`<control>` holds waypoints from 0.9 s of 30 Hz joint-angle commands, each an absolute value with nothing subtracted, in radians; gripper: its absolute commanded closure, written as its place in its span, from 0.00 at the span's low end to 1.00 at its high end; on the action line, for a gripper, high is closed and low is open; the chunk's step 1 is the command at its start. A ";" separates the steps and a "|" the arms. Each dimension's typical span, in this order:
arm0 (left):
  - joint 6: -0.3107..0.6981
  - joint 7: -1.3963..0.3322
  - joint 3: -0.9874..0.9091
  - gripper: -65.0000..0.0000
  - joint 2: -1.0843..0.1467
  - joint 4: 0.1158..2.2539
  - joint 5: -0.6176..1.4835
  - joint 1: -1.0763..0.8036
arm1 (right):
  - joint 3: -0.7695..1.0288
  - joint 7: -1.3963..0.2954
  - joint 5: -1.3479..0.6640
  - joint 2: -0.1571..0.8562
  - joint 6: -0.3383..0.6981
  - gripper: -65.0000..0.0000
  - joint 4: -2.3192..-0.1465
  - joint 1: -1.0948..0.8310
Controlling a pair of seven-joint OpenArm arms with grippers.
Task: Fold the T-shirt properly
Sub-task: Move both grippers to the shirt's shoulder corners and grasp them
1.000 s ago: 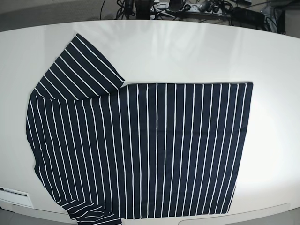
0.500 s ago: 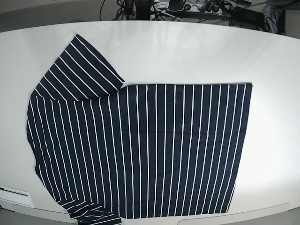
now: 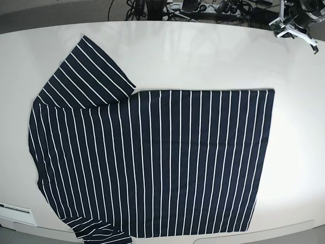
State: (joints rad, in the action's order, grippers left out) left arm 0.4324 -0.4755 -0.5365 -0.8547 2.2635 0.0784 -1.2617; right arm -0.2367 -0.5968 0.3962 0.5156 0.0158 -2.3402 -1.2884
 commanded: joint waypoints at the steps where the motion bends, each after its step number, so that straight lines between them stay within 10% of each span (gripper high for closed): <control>1: 0.419 -0.448 -0.570 1.00 -0.894 2.260 0.088 -1.241 | -0.225 -0.585 0.393 0.516 0.030 1.00 -2.356 -1.309; 15: 0.480 -0.017 -0.360 1.00 -1.181 1.924 -0.064 -0.872 | -0.126 -0.482 0.125 0.516 0.209 1.00 -2.356 -0.963; 21: 0.479 0.028 -0.070 0.38 -1.205 1.795 -0.230 -0.691 | -0.126 -0.482 0.104 0.516 0.221 1.00 -2.356 -0.905; 27: 0.471 0.028 0.153 0.37 -1.205 1.726 -0.299 -0.503 | -0.126 -0.482 0.104 0.516 0.221 1.00 -2.356 -0.903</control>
State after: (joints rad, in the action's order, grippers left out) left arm 0.4603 0.0483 0.1558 -1.1881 1.7329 -0.2863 -0.4984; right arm -0.1287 -0.5011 0.1040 0.5072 0.2283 -2.3402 -0.8963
